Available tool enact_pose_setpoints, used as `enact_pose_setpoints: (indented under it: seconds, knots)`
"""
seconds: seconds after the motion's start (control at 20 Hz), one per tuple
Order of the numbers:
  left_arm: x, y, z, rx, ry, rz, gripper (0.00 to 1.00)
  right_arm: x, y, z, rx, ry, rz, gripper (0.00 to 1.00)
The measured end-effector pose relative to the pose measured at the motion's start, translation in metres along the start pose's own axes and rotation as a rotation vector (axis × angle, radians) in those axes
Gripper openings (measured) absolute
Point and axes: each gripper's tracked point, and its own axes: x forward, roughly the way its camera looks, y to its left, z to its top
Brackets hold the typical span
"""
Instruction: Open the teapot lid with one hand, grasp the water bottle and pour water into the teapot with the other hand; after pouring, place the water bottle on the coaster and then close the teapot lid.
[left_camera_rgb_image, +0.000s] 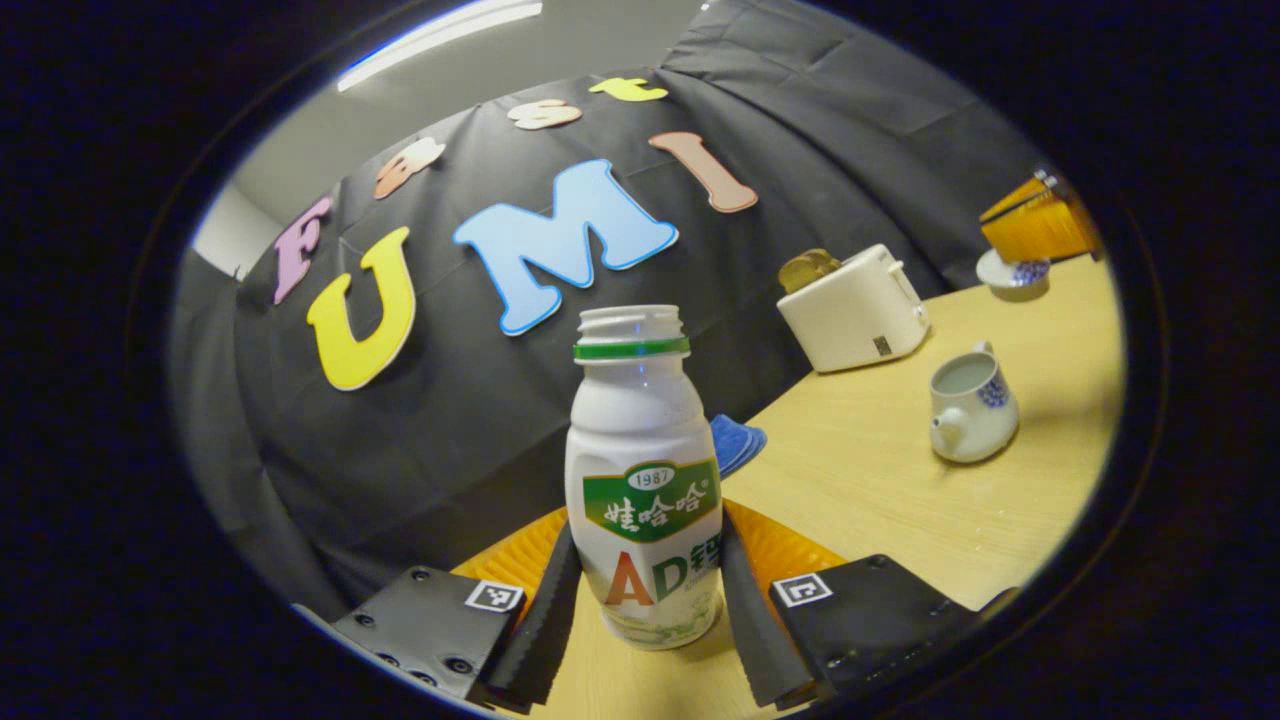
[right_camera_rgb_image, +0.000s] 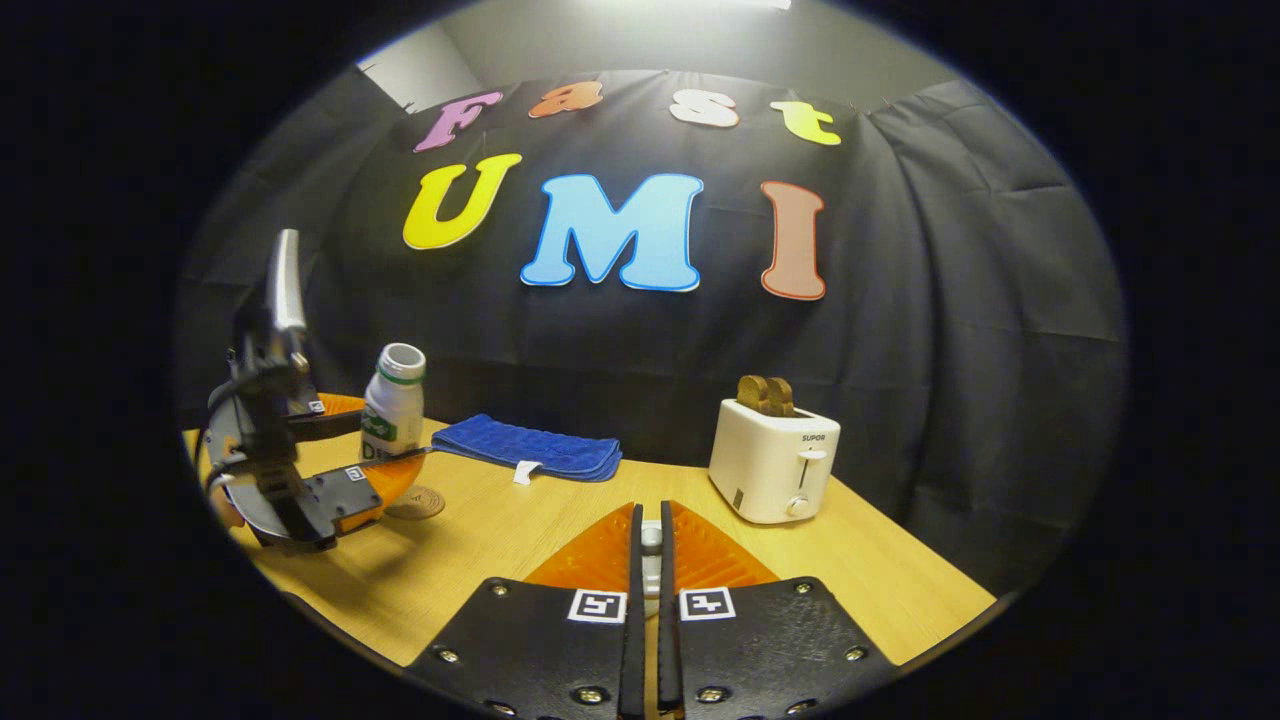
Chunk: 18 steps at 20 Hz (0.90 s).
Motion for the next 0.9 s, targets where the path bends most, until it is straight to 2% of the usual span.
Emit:
enact_pose_setpoints:
  seconds: [0.1, 0.2, 0.25, 0.3, 0.35, 0.4, 0.45, 0.6, 0.65, 0.75, 0.8, 0.9]
  knots:
    - [-0.005, 0.014, 0.002, -0.096, -0.014, -0.001, 0.81, 0.021, -0.002, -0.005, 0.003, 0.021, -0.011, 0.05]
    - [-0.009, 0.027, 0.002, -0.147, -0.03, 0.021, 0.81, 0.038, 0.003, -0.013, 0.014, 0.038, 0.007, 0.05]
    - [-0.011, 0.031, 0.0, -0.169, -0.032, 0.019, 0.7, 0.043, 0.005, -0.016, 0.02, 0.037, 0.016, 0.05]
    - [-0.011, 0.034, -0.001, -0.195, -0.03, 0.019, 0.81, 0.049, 0.006, -0.019, 0.026, 0.042, 0.018, 0.05]
    - [-0.011, 0.034, -0.002, -0.223, -0.026, 0.009, 0.81, 0.052, 0.007, -0.023, 0.023, 0.052, 0.017, 0.05]
    - [-0.011, 0.033, -0.004, -0.26, -0.023, -0.008, 0.76, 0.055, 0.009, -0.028, 0.016, 0.061, 0.018, 0.05]
    - [-0.012, 0.035, -0.004, -0.282, -0.024, -0.013, 0.82, 0.056, 0.012, -0.03, 0.015, 0.065, 0.027, 0.05]
    - [-0.01, 0.036, -0.008, -0.324, -0.017, -0.019, 0.81, 0.059, 0.014, -0.034, 0.024, 0.075, 0.034, 0.05]
    - [-0.011, 0.036, -0.01, -0.34, -0.013, -0.02, 0.76, 0.059, 0.014, -0.038, 0.029, 0.084, 0.037, 0.05]
    - [-0.01, 0.037, -0.012, -0.376, -0.005, -0.024, 0.76, 0.059, 0.018, -0.044, 0.057, 0.101, 0.051, 0.05]
    - [-0.008, 0.037, -0.014, -0.391, 0.0, -0.029, 0.81, 0.059, 0.017, -0.042, 0.063, 0.096, 0.051, 0.05]
    - [-0.006, 0.038, -0.02, -0.411, 0.018, -0.027, 0.81, 0.057, 0.018, -0.046, 0.068, 0.107, 0.053, 0.05]
